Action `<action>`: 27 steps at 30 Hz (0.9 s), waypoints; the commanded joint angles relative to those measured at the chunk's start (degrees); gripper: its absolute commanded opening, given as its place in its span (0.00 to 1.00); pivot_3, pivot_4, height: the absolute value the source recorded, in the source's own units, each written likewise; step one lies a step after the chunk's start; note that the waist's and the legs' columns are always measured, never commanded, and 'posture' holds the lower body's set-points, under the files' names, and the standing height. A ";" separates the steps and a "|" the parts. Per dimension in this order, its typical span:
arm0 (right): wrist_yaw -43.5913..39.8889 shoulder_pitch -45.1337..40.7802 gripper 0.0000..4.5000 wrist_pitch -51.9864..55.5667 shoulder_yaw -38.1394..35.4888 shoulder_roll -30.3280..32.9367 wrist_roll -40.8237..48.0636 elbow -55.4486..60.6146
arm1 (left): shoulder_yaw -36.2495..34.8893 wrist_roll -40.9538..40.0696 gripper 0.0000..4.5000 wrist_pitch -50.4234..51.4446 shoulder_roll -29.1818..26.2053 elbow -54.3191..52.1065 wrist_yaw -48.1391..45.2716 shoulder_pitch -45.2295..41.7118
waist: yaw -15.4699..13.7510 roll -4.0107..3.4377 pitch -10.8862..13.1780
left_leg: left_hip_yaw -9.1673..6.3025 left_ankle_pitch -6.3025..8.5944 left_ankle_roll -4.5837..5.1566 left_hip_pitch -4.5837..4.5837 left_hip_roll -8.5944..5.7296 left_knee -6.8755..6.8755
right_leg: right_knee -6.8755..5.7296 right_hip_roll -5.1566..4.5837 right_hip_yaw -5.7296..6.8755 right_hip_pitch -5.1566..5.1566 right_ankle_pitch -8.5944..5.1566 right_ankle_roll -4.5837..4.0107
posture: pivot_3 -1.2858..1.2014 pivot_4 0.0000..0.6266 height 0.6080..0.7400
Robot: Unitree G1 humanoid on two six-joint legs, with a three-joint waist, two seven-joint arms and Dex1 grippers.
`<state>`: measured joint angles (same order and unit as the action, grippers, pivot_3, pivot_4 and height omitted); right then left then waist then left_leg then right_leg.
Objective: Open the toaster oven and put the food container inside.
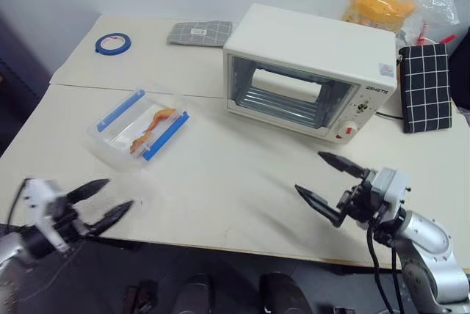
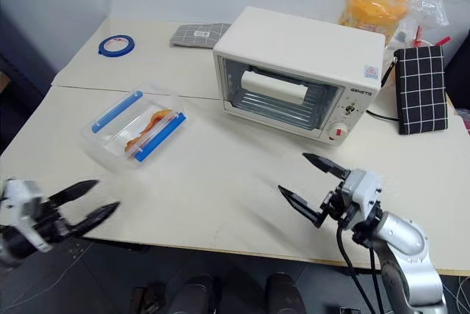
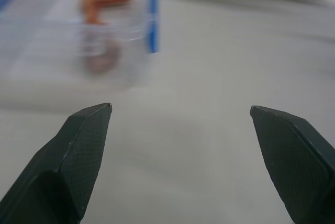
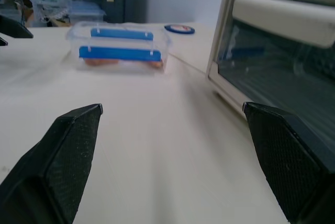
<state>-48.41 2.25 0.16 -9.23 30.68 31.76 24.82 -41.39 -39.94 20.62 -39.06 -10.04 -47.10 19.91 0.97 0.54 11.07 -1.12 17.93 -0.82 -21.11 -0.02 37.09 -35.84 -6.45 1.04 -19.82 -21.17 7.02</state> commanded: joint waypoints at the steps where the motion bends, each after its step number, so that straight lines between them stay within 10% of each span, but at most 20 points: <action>1: 1.72 -2.42 1.00 1.08 -0.70 -0.13 1.53 2.51 | -4.65 -2.73 1.00 0.89 0.57 -0.57 1.77 0.09 | -0.27 0.01 0.00 | 0.00 0.00 0.00 -0.01 0.00 0.00 | 0.01 0.00 0.00 0.00 0.00 0.00 | 0.52 0.24 1.00; 14: 13.67 -12.71 1.00 14.71 -1.21 -0.11 1.89 -0.50 | 10.67 -12.38 1.00 12.37 -8.00 -8.19 -1.21 -24.22 | -0.40 -0.04 0.02 | -0.02 -0.11 -0.18 -0.07 -0.10 -0.01 | 0.07 -0.08 0.03 0.00 0.04 -0.05 | 0.52 0.24 1.00; 27: 15.13 -24.57 1.00 23.47 0.00 0.99 -0.15 -7.91 | 22.10 -10.15 1.00 12.90 -5.38 -5.34 -3.84 -38.75 | 0.73 -0.06 0.04 | 0.37 -0.24 -0.22 -0.52 -0.01 0.01 | -0.33 0.33 0.22 -0.70 0.06 0.02 | 0.52 0.24 1.00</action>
<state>-32.29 -20.98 23.82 -7.98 31.14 30.52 15.32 -18.56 -50.23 34.36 -44.66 -14.87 -50.80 -17.85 1.70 0.47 11.11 -0.75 17.69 -1.04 -21.63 -0.03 37.12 -36.21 -6.13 1.26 -20.52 -21.11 7.04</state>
